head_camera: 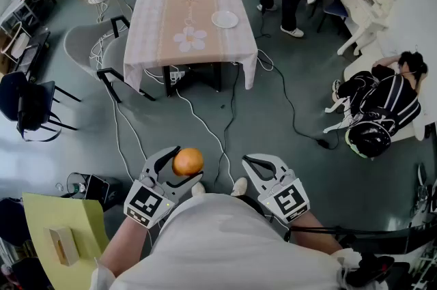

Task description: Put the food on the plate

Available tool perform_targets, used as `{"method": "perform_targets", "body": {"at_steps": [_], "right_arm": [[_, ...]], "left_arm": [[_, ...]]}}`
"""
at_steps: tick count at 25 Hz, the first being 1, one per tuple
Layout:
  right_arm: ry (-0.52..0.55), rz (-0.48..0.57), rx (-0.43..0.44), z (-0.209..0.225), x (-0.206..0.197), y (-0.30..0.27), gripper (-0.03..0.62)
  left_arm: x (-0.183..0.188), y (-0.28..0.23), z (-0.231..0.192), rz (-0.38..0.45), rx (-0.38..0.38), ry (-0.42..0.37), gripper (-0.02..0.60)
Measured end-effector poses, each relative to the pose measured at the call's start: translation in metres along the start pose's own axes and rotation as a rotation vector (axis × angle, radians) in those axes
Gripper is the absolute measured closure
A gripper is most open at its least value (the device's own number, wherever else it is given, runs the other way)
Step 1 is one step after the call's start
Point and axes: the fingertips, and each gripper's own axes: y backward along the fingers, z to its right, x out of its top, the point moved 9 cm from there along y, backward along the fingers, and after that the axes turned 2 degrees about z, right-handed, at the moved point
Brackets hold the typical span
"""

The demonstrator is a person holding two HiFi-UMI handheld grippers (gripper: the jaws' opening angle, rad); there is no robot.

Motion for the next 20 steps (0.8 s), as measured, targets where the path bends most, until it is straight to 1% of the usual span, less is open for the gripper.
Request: {"method": "perform_targets", "body": {"at_steps": [3,6,11,14,16,20], "right_arm": [[0.021,-0.01,-0.004,-0.003,0.005,-0.012,0.582],[0.019,-0.014,-0.014,-0.007,0.008,-0.02,0.582],[-0.012,-0.036,-0.023,0.0,0.003,-0.018,0.582],[-0.017,-0.047,-0.021,0.018,0.001,-0.02,0.582],[-0.031,-0.034,-0.019,0.035,-0.002,-0.024,0.58],[-0.005,-0.016,-0.001,0.085,-0.001,-0.03,0.577]], "left_arm": [[-0.005,0.003,-0.014,0.007,-0.005,0.001,0.225],[-0.01,0.005,-0.026,0.004,-0.013,-0.001,0.225],[-0.01,-0.008,-0.037,-0.004,-0.026,0.015,0.225],[-0.007,-0.026,-0.043,-0.008,-0.031,0.018,0.225],[-0.003,-0.042,-0.05,-0.015,-0.03,0.017,0.225],[0.019,-0.084,-0.063,-0.024,-0.023,0.015,0.225]]}}
